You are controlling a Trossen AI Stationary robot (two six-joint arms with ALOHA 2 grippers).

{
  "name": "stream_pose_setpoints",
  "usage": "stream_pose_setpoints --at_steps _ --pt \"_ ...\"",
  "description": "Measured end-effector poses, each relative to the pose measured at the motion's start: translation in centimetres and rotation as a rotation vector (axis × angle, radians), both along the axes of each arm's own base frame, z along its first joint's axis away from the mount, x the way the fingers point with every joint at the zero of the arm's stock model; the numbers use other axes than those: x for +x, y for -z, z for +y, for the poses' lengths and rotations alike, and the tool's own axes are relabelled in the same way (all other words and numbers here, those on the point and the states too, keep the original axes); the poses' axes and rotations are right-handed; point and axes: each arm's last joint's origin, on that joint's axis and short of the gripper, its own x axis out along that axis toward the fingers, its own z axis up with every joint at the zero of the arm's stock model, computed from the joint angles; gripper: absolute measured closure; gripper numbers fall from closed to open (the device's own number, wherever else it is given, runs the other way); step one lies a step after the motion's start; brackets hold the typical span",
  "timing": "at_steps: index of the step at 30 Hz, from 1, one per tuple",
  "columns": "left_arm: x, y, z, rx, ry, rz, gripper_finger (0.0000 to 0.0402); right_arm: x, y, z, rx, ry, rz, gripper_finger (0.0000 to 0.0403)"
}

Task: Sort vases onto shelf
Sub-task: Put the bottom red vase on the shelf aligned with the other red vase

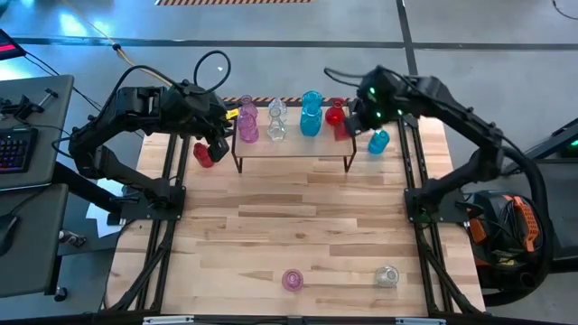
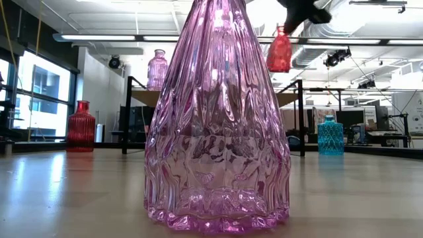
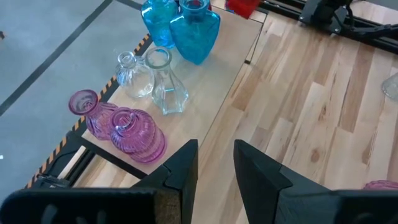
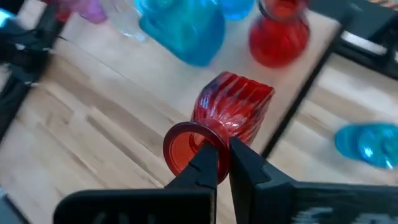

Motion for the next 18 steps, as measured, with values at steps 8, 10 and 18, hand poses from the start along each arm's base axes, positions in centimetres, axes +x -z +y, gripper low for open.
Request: stream_pose_setpoints --at_steps 8,10,18 --pt "-0.1 0.1 0.0 -0.001 0.0 0.009 0.0307 2.1 1.2 -2.9 0.091 -0.103 0.019 0.0403" --pt "-0.1 0.1 0.0 -0.001 0.001 0.009 0.0307 2.2 1.7 -3.1 0.098 -0.106 0.067 0.0403" --pt "-0.1 0.1 0.0 0.005 0.008 0.012 0.0307 2.6 2.8 -4.5 0.123 -0.094 0.1 0.0403"
